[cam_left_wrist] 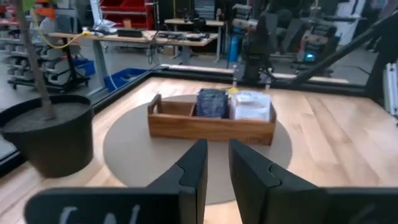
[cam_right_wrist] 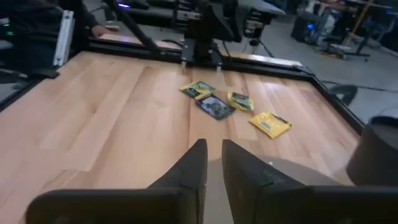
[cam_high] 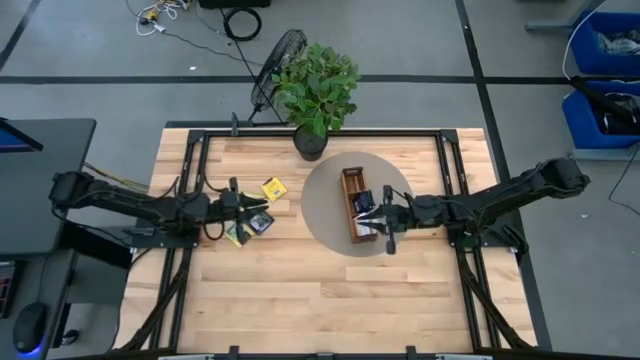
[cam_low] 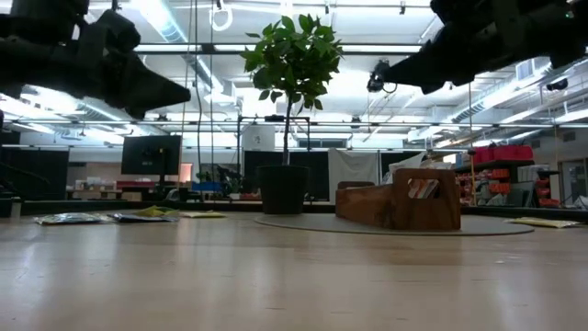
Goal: Pick & Place Tea
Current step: Put the purple tea bag into the middle section of the wooden organizer
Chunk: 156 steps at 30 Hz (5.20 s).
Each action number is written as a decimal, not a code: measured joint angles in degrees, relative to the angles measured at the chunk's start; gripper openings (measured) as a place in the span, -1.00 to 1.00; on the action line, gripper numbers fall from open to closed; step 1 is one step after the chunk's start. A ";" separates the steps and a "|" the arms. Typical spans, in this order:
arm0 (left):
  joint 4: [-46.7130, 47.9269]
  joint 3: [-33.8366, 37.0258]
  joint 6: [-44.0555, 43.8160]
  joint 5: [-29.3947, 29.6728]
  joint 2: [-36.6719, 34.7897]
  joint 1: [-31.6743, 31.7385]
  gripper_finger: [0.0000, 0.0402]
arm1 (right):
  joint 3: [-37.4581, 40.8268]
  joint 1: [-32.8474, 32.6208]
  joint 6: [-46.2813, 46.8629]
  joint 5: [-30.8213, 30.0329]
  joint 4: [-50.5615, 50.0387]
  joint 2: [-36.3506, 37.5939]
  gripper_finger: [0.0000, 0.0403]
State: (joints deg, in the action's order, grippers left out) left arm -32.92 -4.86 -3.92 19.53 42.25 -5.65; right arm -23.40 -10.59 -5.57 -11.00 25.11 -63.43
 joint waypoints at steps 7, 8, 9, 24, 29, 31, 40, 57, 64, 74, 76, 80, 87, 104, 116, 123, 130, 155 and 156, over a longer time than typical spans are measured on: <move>4.45 0.30 -1.41 -0.21 -4.48 -0.31 -0.66 | 1.06 0.71 -1.15 3.73 -2.61 5.19 -0.72; 6.18 0.23 -1.43 -0.19 -5.16 -0.31 -0.66 | 1.23 0.81 -1.14 3.99 -4.03 6.75 -0.72; 8.71 0.34 -1.47 -0.09 -5.96 -0.26 -0.66 | 1.48 0.87 -0.99 4.03 -4.75 8.17 -0.72; 20.43 0.34 -9.45 -1.67 -5.14 -0.20 -0.66 | 4.72 0.85 15.62 2.93 -10.10 14.56 -0.72; 22.83 0.33 -10.83 -2.01 -5.13 -0.20 -0.66 | 4.72 0.85 14.49 1.26 -10.23 13.57 -0.72; 22.96 0.33 -11.20 -2.85 -5.13 -0.20 -0.65 | 4.72 0.85 14.10 -1.87 -10.31 13.09 -0.70; 28.11 0.33 -11.65 -3.12 -4.88 -0.20 -0.23 | 4.72 0.90 10.99 -5.09 -10.14 11.73 -0.60; 29.38 -5.75 -12.43 -6.93 17.72 -2.93 -0.12 | 4.72 0.92 11.20 -7.50 -9.82 11.73 -0.60; 29.96 -9.33 -13.46 -5.34 28.15 -3.02 -0.12 | 4.70 0.92 12.59 -7.57 -10.74 11.73 -0.60; 29.61 -10.32 -15.77 -2.84 32.27 -2.86 -0.42 | 4.68 0.92 12.60 -7.59 -11.19 11.73 -0.60; 29.74 -10.29 -16.48 -2.54 32.29 -2.84 -0.61 | 4.68 0.92 12.59 -7.59 -11.18 11.73 -0.60; 29.61 -10.27 -16.48 -2.79 32.34 -2.84 -0.94 | 4.68 0.92 12.60 -7.59 -11.17 11.73 -0.60; 23.73 -9.79 -12.44 -3.86 32.41 -4.13 -0.98 | 4.68 0.92 13.34 -7.57 -10.91 11.73 -0.60; 12.61 -12.28 -1.84 -5.34 32.53 -4.87 -0.99 | 4.63 2.98 24.08 0.16 -1.18 11.75 -0.60; 12.58 -17.53 9.41 -3.02 32.44 -4.66 -0.99 | 4.63 9.60 44.37 11.58 -1.37 7.46 -0.44; 12.54 -19.42 13.75 -1.92 32.42 -4.66 -0.99 | 4.30 11.22 51.94 12.17 5.10 3.21 -0.07; 12.18 -21.57 18.37 -1.92 32.38 -4.66 -0.99 | -6.02 13.08 53.04 14.66 -6.80 -0.91 0.12; 10.92 -24.30 25.59 -1.92 32.38 -4.66 -0.99 | -42.62 18.67 46.65 29.22 -28.73 -33.06 -0.09; 10.87 -24.30 25.62 -1.92 32.38 -4.66 -0.99 | -43.02 18.67 46.68 30.00 -28.79 -33.59 -0.10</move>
State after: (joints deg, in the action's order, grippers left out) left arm -22.04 -29.17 21.69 17.61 74.63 -10.31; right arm -66.41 8.08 41.11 19.01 -3.68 -97.02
